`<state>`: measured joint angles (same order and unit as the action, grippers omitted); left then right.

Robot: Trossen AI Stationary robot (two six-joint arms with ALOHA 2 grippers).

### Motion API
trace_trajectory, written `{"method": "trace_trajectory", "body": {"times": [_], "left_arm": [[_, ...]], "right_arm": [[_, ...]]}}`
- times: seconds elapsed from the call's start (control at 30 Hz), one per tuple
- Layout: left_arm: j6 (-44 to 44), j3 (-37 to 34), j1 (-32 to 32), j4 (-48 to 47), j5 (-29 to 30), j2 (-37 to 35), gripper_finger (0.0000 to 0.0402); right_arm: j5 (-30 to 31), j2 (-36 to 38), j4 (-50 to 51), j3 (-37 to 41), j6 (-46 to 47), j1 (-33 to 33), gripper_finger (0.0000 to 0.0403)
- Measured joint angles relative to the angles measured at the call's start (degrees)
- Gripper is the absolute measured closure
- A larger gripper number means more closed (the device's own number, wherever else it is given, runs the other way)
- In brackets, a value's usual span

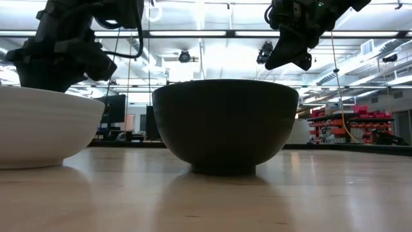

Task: Nest bowls inside each other
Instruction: Stack the white bowl on top of the white bowl

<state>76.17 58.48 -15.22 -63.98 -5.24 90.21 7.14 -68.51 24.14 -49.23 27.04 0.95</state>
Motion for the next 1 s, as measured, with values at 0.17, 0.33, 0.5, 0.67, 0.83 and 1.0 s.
{"method": "trace_trajectory", "body": {"times": [0.17,0.33,0.5,0.67,0.83,1.0], "left_arm": [[0.6,1.1,0.0,0.1,0.2,0.0,0.0292],[0.5,3.2,0.0,-2.5,1.4,0.0,0.0294],[-0.9,6.0,0.3,-10.5,3.9,0.0,0.0294],[-4.2,5.7,2.1,-11.1,4.4,-1.8,0.0294],[-7.2,5.7,3.7,-9.5,4.2,-3.4,0.0297],[-9.7,5.7,5.3,-9.6,4.1,-3.7,0.0297]], "right_arm": [[0.0,0.0,0.0,0.0,0.3,0.0,0.0392],[0.0,0.0,0.0,0.0,0.3,0.0,0.0392],[0.0,0.0,0.0,0.0,0.3,0.0,0.0392],[0.0,0.0,0.0,0.0,0.4,0.0,0.0392],[0.0,0.0,0.0,0.0,1.5,0.8,0.0392],[0.0,0.0,-0.1,0.0,1.5,2.9,0.0392]]}}
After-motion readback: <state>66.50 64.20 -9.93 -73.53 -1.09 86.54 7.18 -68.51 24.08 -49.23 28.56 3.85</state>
